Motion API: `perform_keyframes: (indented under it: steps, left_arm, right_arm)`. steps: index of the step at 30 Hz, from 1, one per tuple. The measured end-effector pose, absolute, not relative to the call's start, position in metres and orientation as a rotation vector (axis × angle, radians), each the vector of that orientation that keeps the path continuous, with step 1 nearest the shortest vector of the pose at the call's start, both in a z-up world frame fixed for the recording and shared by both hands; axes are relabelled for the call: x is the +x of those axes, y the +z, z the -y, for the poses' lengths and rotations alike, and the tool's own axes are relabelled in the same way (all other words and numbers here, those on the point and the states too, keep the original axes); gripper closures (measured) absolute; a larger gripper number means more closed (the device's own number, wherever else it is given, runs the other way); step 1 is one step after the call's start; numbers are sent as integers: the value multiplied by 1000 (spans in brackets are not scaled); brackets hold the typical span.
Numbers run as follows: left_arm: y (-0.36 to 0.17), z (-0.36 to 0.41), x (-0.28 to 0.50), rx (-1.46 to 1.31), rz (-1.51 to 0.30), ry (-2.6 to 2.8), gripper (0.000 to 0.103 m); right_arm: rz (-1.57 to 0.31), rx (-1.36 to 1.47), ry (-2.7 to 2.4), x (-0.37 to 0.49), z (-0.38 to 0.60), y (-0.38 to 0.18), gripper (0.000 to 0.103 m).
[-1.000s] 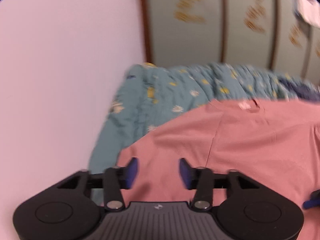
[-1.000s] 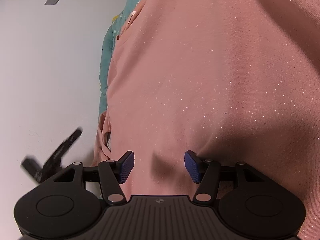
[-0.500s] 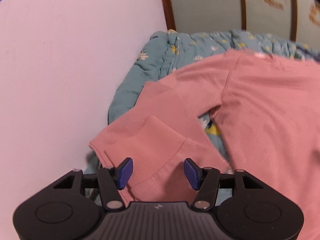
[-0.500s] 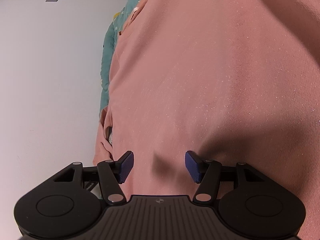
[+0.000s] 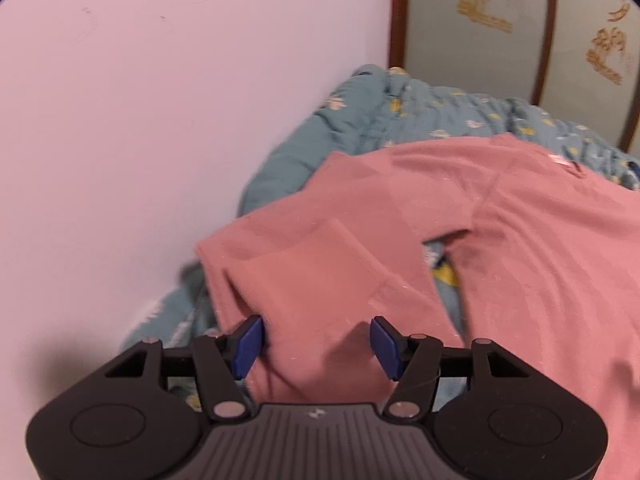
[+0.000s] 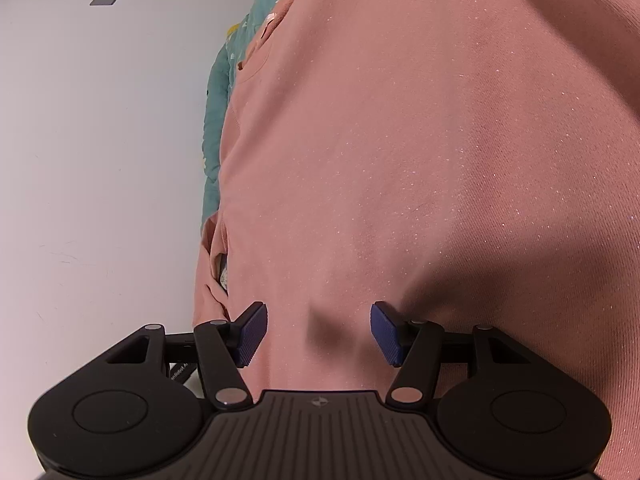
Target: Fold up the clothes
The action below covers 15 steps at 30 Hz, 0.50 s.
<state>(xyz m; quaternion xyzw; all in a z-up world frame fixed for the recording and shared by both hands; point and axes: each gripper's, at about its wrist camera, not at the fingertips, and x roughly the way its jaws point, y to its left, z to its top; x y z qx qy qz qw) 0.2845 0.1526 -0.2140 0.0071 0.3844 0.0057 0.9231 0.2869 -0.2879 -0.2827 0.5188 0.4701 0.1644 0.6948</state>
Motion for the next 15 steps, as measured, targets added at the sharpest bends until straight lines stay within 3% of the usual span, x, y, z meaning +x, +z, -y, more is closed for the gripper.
perform_keyframes:
  steps: [1,9,10,12,15]
  left_arm:
    - [-214,-153,284,5,-780,7,56]
    - [-223,-203,292,-421,-829,80,57]
    - [-223,-203,291,-424,-825,80,66]
    - [-221,-200,289,-398,-808,61,95]
    - [-197,-183,271,-288,-702,-53,95]
  right_arm:
    - [-1049,1162,365,288,286,-283,46]
    - [-1049,1190,359,292,283,-286,46]
    - [-1049,1189,358,292,283,-286,46]
    - [-1050,1189,358,292,282,-286,46]
    - [-1053,1192,360,292,282,-285,46]
